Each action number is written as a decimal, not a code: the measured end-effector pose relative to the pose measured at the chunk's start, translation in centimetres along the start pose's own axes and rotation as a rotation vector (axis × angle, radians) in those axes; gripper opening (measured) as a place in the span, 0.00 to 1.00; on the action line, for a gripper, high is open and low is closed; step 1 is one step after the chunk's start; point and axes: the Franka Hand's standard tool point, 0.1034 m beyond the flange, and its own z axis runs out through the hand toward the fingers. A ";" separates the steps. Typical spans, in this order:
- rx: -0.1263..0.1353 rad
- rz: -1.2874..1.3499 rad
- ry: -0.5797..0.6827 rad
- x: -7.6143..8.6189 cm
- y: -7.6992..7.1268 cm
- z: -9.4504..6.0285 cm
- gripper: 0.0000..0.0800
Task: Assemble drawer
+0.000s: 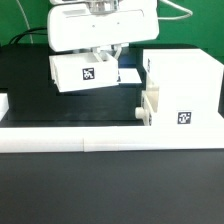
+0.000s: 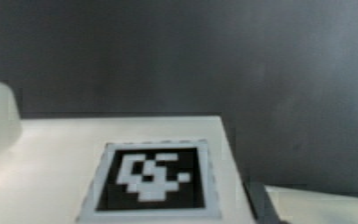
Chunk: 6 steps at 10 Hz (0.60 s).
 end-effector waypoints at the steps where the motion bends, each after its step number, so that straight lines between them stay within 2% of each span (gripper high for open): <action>1: 0.000 -0.020 -0.003 -0.2 0.1 0.1 0.05; 3: 0.001 -0.020 -0.003 -0.2 0.1 0.1 0.05; 5: -0.001 -0.176 -0.006 -0.3 0.3 0.2 0.05; 6: -0.004 -0.308 -0.013 -0.5 1.0 0.5 0.05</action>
Offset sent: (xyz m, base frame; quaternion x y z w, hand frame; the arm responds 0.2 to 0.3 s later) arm 0.0000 0.0000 0.0000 0.0000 0.0000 -0.1296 0.9916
